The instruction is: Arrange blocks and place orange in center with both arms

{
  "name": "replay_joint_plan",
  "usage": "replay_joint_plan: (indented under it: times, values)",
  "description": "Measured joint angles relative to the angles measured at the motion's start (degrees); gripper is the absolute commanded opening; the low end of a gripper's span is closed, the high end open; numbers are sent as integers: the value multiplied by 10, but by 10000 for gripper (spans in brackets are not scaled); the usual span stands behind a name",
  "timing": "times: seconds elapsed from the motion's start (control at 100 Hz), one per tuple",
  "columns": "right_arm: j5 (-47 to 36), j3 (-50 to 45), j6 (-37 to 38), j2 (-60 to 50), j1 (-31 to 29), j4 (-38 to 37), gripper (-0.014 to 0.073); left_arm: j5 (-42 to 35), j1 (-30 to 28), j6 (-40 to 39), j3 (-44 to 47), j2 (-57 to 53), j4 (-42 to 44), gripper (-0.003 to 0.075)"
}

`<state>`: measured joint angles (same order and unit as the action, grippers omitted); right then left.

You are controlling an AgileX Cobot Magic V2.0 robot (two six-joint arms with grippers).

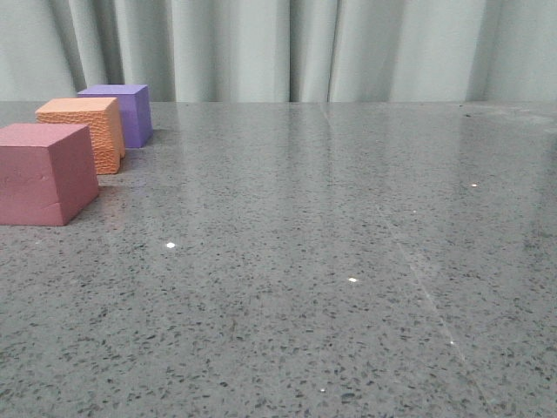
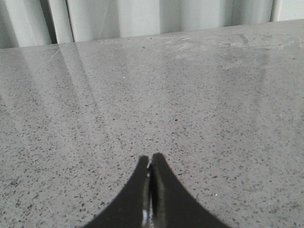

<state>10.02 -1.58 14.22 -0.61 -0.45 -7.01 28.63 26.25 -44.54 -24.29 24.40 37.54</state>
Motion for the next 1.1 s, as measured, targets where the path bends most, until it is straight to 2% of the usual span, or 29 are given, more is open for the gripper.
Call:
replay_joint_plan:
  times: [0.88,1.1]
  values:
    - [0,0,0,0,0,0,-68,-3,0,1,1,0,14,-19]
    - [0,0,0,0,0,0,-68,-22,-12,78,24,-17,0,-19]
